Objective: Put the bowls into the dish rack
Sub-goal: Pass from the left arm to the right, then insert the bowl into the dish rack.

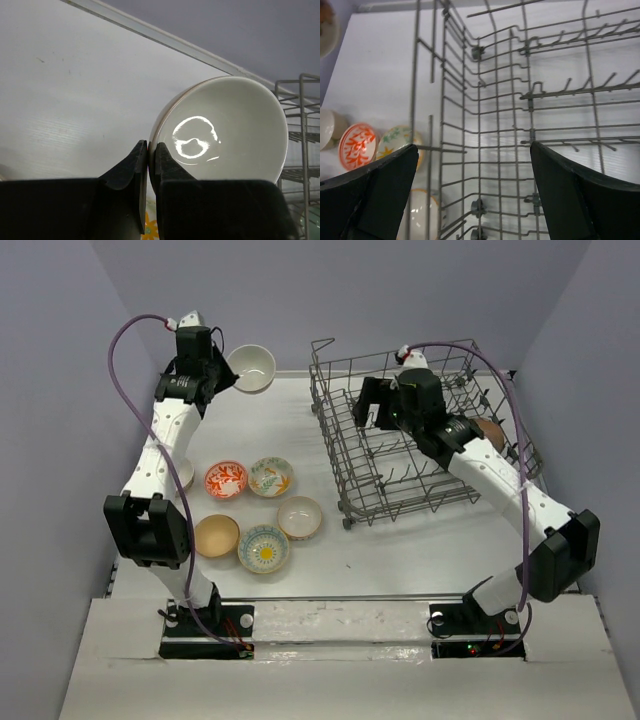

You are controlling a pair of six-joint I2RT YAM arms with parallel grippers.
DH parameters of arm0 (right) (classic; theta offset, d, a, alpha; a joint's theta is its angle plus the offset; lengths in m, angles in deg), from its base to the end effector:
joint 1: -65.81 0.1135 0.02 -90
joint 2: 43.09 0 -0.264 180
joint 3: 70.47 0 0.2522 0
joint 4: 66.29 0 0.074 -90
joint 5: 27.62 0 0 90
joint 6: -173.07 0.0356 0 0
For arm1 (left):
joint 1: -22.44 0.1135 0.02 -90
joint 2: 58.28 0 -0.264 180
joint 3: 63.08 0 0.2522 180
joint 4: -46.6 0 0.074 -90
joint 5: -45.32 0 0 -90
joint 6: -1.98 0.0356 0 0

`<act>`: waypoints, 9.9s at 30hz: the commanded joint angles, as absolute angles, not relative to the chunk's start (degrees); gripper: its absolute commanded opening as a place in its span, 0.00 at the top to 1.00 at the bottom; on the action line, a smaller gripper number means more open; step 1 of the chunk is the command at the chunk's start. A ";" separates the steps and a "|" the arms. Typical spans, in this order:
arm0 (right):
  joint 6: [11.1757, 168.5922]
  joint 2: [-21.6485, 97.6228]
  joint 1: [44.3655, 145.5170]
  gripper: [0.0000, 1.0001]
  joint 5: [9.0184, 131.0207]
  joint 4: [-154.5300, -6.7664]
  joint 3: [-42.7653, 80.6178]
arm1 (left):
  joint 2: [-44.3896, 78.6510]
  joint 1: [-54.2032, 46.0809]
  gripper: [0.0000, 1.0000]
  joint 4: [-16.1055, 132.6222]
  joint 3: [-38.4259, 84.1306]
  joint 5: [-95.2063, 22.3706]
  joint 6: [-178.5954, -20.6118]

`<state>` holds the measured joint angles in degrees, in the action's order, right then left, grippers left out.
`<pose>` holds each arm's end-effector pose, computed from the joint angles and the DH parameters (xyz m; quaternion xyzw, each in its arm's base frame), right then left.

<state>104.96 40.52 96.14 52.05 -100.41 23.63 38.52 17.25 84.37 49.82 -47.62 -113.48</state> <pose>0.2954 0.1654 0.3781 -0.0122 0.8349 0.1723 0.5227 0.3939 -0.0339 0.4051 -0.1597 0.8117 -0.1279 0.5470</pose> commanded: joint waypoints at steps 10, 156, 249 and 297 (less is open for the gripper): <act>102.93 52.79 105.97 0.12 46.74 -107.38 48.83 | 28.30 7.94 1.00 82.34 43.68 -46.26 -111.23; 29.81 47.87 95.52 0.99 -11.01 -55.45 3.94 | 13.00 13.21 0.38 67.48 11.33 -30.09 -112.99; 46.41 60.70 99.21 0.80 -10.22 -59.13 5.87 | 13.79 13.65 0.38 66.69 11.06 -28.16 -113.60; 88.51 46.91 99.21 0.41 14.82 -96.04 19.05 | 16.61 14.26 0.38 70.38 12.91 -38.86 -114.22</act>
<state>83.63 50.97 98.89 12.53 -94.80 16.00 16.55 13.58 69.29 11.17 -33.96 -114.04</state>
